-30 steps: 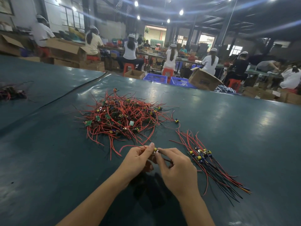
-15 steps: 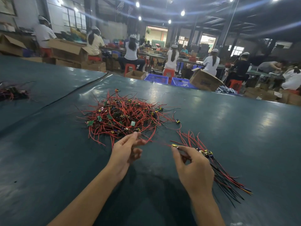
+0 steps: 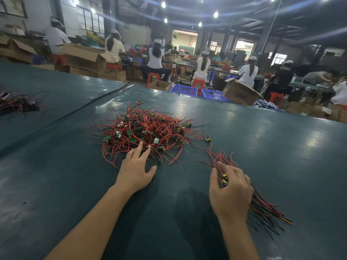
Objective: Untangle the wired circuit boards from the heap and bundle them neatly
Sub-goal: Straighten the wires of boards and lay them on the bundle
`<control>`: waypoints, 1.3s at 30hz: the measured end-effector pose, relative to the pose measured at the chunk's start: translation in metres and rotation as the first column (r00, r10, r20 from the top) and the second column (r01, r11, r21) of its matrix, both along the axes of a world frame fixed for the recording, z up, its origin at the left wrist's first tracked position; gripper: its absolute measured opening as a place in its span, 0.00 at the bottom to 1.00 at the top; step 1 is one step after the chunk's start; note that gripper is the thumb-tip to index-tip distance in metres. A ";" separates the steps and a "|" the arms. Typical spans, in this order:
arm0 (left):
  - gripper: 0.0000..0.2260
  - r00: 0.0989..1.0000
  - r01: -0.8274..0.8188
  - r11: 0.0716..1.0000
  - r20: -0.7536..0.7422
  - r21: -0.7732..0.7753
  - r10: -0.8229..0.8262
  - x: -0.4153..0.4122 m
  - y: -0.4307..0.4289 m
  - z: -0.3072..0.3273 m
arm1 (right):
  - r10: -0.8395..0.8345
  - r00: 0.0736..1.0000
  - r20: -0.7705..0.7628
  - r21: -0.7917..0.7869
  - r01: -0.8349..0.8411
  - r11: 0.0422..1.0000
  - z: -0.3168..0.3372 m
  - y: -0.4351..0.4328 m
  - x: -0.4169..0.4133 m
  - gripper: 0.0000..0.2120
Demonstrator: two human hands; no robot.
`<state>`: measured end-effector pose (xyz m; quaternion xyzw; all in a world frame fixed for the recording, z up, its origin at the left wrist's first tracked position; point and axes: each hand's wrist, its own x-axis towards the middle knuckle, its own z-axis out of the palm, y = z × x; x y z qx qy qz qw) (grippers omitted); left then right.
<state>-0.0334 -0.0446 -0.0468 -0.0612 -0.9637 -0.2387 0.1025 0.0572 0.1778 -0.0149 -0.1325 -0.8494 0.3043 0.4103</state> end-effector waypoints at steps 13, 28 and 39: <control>0.19 0.986 -0.152 0.986 -0.082 -0.068 0.147 -0.007 0.011 0.008 | 0.220 0.974 0.051 0.122 -0.224 0.967 -0.010 -0.023 -0.005 0.10; 0.07 0.986 0.000 0.999 -0.169 -0.050 -0.008 -0.005 0.015 0.000 | 0.296 0.943 0.153 0.047 -0.306 0.951 -0.008 -0.024 0.004 0.10; 0.11 0.841 0.263 0.922 -0.536 0.282 -0.076 0.036 0.044 0.029 | 0.397 0.912 0.103 -0.102 -0.388 0.916 -0.009 -0.023 0.004 0.06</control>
